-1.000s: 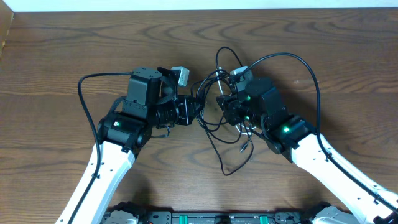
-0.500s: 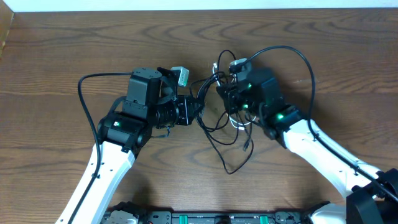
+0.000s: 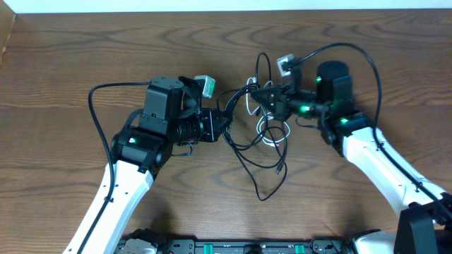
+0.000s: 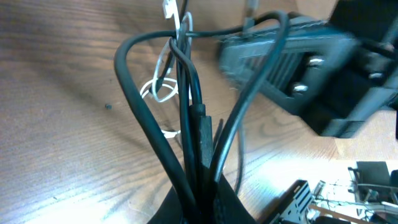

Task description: Untangle cables

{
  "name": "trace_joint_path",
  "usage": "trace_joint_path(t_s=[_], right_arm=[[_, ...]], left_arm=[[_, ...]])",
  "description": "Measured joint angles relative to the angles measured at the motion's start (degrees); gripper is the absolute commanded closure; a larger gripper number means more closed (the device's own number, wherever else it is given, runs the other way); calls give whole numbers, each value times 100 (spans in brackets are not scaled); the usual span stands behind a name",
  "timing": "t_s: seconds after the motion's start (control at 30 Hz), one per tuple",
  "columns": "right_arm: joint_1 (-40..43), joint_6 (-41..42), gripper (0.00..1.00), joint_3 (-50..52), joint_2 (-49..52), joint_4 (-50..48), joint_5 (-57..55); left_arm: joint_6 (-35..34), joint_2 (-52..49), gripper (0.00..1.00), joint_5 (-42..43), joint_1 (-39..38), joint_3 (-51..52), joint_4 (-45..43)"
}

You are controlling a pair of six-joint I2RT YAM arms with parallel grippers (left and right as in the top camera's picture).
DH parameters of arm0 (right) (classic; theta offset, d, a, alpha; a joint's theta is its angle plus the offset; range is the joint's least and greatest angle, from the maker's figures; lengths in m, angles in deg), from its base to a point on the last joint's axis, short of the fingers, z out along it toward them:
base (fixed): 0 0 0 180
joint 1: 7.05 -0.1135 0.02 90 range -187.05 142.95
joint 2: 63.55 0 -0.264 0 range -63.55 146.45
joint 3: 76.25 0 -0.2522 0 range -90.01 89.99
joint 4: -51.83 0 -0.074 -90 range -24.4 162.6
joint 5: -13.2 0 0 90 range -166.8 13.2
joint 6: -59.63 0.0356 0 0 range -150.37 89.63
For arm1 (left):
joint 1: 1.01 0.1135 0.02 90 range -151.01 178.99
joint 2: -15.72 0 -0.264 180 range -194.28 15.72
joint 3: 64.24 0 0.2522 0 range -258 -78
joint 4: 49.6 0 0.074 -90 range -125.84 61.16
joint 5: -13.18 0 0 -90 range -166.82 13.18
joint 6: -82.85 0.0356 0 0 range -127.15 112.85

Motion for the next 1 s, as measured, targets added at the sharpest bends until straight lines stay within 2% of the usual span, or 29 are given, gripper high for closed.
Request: trace_joint_path(t_s=[0.2,0.3,0.33,0.37,0.43,0.47,0.73,0.87,0.93,1.0], right_arm=[[339,153,99,0,0,-549,1567],[334,195,68,-2,0,-407,1757],[328,210,51,0,0,-293,1738],[321,170,29,0,0,-160,1690],[319,114,6,-2,0,92,1602],[321,66,3,-2,0,251,1515],[660,-417,1,-15,-31,2190,-101],[671,-544,4,-11,-433,2363,-474],[643,-579,6,-7,-1134,2334,-452],[446,-577,14,-7,-1700,2323,-470]], left_arm=[[2,0,93,28,-11,0,0],[2,0,93,55,-24,0,2],[0,0,93,50,-24,0,4],[0,0,93,46,-24,0,13],[0,0,93,44,-24,0,15],[0,0,93,44,-24,0,13],[-2,0,93,42,-24,0,17],[0,0,93,42,-24,0,15],[0,0,92,42,-24,0,15],[0,0,93,42,-24,0,13]])
